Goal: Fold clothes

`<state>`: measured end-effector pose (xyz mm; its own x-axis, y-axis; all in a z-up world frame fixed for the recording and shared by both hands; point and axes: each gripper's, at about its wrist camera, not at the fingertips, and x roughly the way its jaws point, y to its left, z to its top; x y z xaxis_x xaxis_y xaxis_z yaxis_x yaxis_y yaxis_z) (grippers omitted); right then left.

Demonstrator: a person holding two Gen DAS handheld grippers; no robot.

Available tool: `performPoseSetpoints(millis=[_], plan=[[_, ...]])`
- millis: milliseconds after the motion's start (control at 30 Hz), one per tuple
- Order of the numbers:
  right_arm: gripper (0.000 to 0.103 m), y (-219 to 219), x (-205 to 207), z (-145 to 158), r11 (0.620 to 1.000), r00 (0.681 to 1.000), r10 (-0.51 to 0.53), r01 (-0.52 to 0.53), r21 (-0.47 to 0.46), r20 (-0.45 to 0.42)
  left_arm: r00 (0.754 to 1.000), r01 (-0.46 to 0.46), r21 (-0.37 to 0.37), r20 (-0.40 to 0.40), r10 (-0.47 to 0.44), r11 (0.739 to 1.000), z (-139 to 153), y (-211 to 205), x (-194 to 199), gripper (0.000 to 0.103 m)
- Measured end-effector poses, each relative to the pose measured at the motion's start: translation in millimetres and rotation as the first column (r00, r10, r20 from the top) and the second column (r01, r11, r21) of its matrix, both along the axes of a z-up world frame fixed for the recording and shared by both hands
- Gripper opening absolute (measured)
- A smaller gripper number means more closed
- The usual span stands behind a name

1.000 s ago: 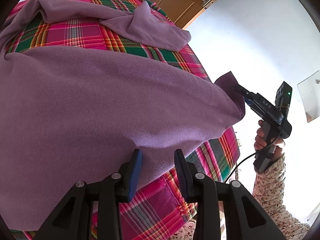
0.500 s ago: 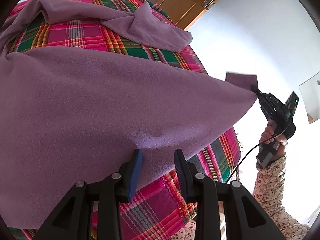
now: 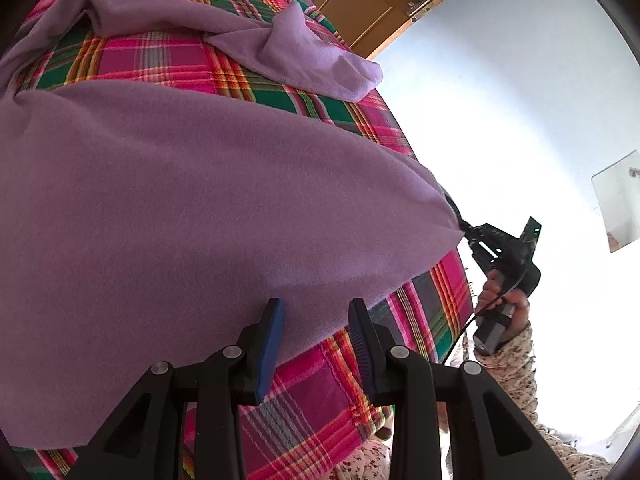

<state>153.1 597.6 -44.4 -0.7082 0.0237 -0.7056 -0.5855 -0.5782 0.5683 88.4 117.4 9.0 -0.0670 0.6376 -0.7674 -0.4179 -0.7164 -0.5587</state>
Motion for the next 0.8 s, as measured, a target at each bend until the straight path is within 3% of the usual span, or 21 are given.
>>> performPoseSetpoints(millis=[100,200,333,467,567,667,800], plan=[[0.007,-1.9,0.3,1.9,1.000,0.999,-0.019,0.018,0.011,0.035,1.000,-0.028,0.026,-0.001,0.028,0.999,4.2,-16.3,-0.1,0.034],[0.009,-21.3,0.9,22.9,0.989,0.999,-0.022,0.015,0.147,0.049,0.998,-0.063,0.048,-0.008,0.064,0.997,9.5,-35.7,-0.7,0.034],[0.014,-51.9,1.3,55.1,0.951,0.999,-0.004,-0.007,0.308,0.036,0.987,-0.152,0.052,-0.046,0.155,0.987,21.4,-77.2,-3.0,0.034],[0.022,-99.7,-3.4,86.1,0.896,0.994,0.110,-0.103,0.432,0.009,0.958,-0.271,0.045,-0.079,0.274,0.961,28.2,-123.8,-7.4,0.034],[0.028,-139.6,-10.1,92.3,0.857,0.973,0.231,-0.210,0.470,0.013,0.919,-0.382,0.028,-0.092,0.383,0.924,29.6,-166.7,-11.0,0.034],[0.029,-181.1,-22.3,82.3,0.817,0.926,0.374,-0.355,0.454,0.051,0.868,-0.489,-0.005,-0.103,0.486,0.872,27.2,-212.5,-9.5,0.034],[0.029,-243.8,-37.5,65.8,0.698,0.824,0.551,-0.541,0.469,0.131,0.759,-0.650,-0.052,-0.096,0.644,0.758,17.0,-277.0,-3.6,0.034]])
